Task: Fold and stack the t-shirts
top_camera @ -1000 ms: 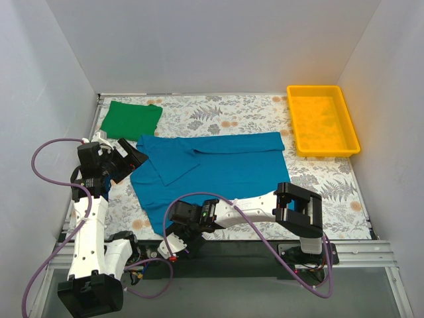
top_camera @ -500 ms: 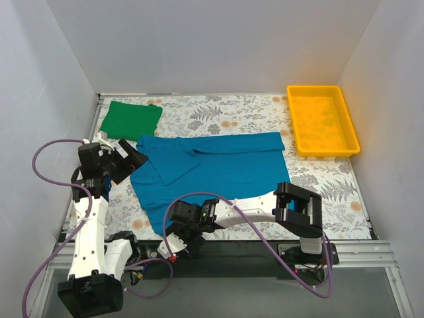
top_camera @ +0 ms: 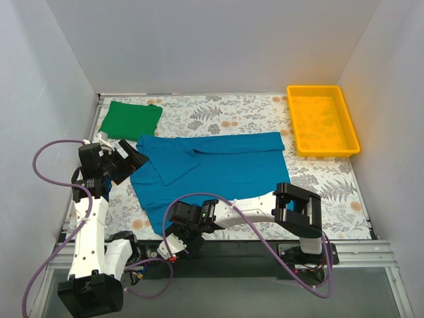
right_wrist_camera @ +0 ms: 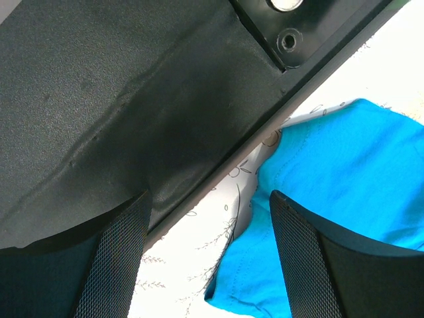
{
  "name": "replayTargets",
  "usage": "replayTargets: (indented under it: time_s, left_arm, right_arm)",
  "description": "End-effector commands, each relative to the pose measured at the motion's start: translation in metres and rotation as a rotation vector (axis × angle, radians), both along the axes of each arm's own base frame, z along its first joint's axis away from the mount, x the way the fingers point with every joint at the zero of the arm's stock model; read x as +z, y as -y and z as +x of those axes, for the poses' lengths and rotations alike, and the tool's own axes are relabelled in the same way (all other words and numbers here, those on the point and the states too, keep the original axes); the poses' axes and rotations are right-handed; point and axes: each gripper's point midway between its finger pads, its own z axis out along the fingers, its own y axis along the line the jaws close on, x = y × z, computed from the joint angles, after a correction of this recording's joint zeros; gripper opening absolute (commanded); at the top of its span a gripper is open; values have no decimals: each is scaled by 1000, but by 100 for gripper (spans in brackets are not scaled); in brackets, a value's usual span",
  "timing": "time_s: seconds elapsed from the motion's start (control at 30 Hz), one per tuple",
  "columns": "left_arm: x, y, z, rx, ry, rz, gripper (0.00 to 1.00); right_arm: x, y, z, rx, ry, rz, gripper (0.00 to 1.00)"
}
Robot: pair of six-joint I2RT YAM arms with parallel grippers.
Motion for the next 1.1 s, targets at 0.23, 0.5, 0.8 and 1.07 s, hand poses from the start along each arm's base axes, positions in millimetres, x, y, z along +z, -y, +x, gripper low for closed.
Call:
replayTargets:
  time_s: [0.23,0.5,0.8,1.07]
  left_arm:
    - [4,2,-1,-7,25,-2,85]
    - [3,2,-1,-8,23,-1,85]
    - [3,2,-1,-9,22,-2,85]
    - [2,2,-1,-9,21,-2,85]
  right_arm:
    - [0,-7,-6,8,-10,-5,78]
    - [-2,-8,-7,11,-13,-8,78]
    - [-3,-8,-9,13,-17,-12,78]
    - [-5,-8,-11,14,-21,-17,78]
